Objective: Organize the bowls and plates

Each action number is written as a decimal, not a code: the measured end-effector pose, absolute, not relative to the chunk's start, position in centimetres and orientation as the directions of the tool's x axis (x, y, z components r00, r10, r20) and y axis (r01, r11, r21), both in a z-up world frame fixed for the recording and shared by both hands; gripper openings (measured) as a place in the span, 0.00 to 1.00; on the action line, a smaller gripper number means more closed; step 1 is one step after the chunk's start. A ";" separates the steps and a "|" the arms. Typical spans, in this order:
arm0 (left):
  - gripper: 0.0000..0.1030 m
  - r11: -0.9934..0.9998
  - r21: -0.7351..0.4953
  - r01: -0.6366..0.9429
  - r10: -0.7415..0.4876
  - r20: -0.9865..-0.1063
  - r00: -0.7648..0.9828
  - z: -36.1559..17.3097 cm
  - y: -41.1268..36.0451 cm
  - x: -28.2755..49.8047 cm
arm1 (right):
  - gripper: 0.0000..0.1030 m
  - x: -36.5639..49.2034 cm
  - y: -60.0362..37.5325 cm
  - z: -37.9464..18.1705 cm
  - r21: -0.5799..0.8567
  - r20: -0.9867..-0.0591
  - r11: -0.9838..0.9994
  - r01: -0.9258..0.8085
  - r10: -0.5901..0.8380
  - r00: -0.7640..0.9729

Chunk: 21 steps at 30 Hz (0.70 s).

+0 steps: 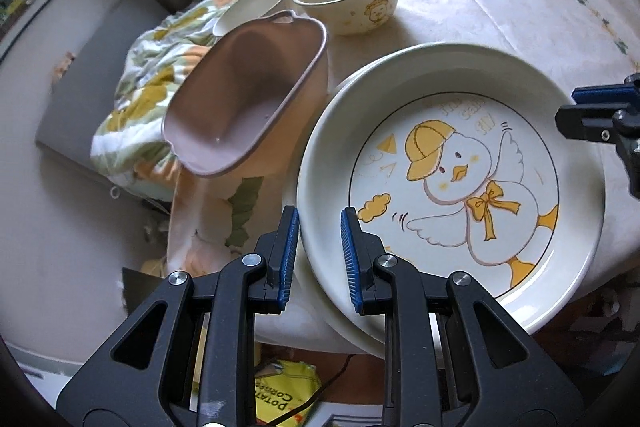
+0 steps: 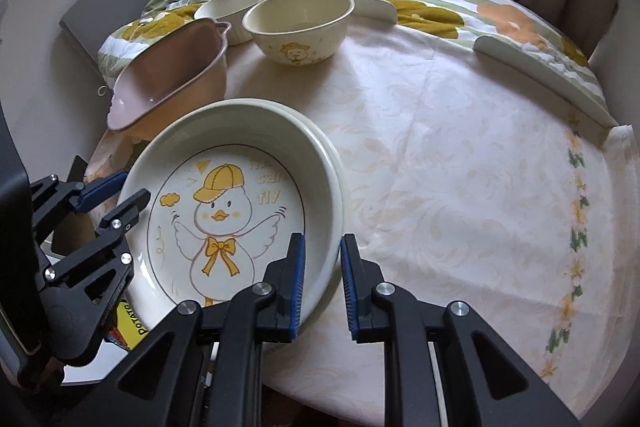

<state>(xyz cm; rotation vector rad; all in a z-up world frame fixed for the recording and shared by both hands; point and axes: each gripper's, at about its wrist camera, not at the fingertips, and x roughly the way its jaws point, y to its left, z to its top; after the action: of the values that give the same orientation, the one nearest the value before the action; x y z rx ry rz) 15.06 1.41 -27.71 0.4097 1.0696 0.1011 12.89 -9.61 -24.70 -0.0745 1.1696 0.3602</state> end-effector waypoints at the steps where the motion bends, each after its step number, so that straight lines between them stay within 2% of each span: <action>1: 0.19 0.921 0.373 0.115 0.276 -0.831 0.484 -27.7 1.4 15.0 | 0.16 12.9 -9.5 -24.7 0.122 -0.910 0.940 -0.317 0.234 0.343; 7: 0.19 0.929 0.354 0.106 0.267 -0.840 0.472 -27.7 1.6 15.1 | 0.16 12.9 -9.8 -24.8 0.146 -0.906 0.943 -0.300 0.249 0.342; 17: 0.20 0.904 0.414 0.105 0.331 -0.835 0.440 -28.5 0.8 15.5 | 0.16 12.6 -10.6 -25.2 0.220 -0.899 0.940 -0.261 0.299 0.320; 21: 0.27 0.901 0.421 0.103 0.341 -0.835 0.432 -28.6 0.5 15.6 | 0.16 12.3 -11.3 -24.9 0.260 -0.884 0.933 -0.248 0.333 0.327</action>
<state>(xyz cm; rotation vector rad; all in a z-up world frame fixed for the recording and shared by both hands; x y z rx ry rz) 15.57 0.47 -28.64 0.4478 1.1239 0.1541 12.26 -11.30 -24.92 0.0823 1.1780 0.3815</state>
